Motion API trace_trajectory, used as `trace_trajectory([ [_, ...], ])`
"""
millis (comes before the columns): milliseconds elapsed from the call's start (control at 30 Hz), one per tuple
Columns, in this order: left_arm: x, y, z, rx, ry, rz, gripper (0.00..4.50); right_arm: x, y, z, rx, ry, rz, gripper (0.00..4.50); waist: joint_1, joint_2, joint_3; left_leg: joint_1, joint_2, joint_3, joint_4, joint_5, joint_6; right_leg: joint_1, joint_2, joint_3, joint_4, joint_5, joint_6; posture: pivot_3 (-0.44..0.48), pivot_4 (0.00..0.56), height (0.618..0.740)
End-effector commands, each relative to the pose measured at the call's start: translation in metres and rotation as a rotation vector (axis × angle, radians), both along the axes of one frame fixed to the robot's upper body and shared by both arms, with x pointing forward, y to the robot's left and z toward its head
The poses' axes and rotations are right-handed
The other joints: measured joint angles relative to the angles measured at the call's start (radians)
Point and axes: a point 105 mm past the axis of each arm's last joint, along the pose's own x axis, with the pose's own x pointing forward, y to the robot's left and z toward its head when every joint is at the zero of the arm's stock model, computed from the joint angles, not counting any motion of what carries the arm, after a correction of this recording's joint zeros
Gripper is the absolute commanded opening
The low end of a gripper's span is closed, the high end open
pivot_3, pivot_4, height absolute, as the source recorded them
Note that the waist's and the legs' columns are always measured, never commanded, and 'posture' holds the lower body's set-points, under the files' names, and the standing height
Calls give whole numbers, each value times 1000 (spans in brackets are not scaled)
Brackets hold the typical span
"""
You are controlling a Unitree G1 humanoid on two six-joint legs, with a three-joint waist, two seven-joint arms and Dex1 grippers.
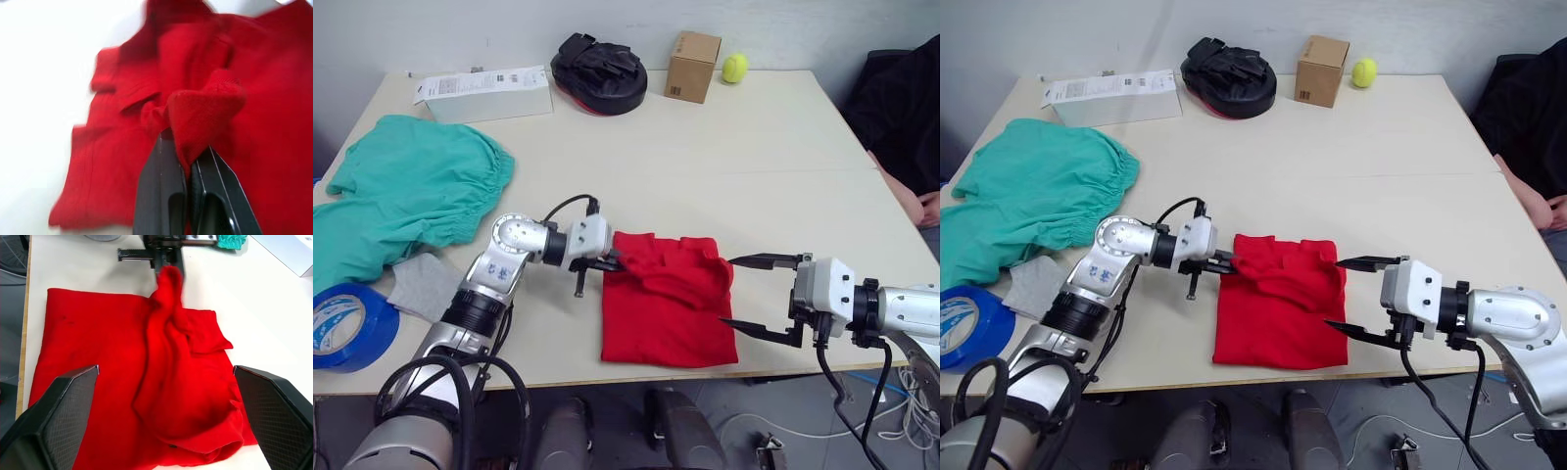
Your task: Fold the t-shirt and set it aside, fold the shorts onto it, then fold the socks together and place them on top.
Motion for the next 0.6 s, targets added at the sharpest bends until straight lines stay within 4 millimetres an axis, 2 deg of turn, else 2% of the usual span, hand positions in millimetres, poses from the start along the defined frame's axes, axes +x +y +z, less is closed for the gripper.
trace_trajectory([
  [33,11,2,9,-56,141,120,26,0,0,7,4,-35,1,4500,0,0,0,0,0,0,0,0,0,0,0,0,0,0,0,0,150,740],
  [200,30,4,4,-122,366,330,26,2,-1,5,0,-37,-6,4500,0,0,0,0,0,0,0,0,0,0,1,1,0,0,0,0,150,740],
  [367,36,9,-12,-123,568,480,26,-1,2,-1,-4,-22,-5,4500,-1,0,0,0,0,0,0,0,0,0,1,2,0,0,0,0,150,740],
  [467,36,11,-19,-94,596,513,26,2,1,-2,-16,-29,-6,4500,-1,0,0,0,1,0,0,0,-1,0,1,2,0,0,0,0,150,740],
  [600,33,8,-18,-99,573,494,26,4,1,-2,-10,-25,-16,4500,0,0,0,0,0,-1,0,0,-1,0,0,4,1,0,0,0,150,740],
])
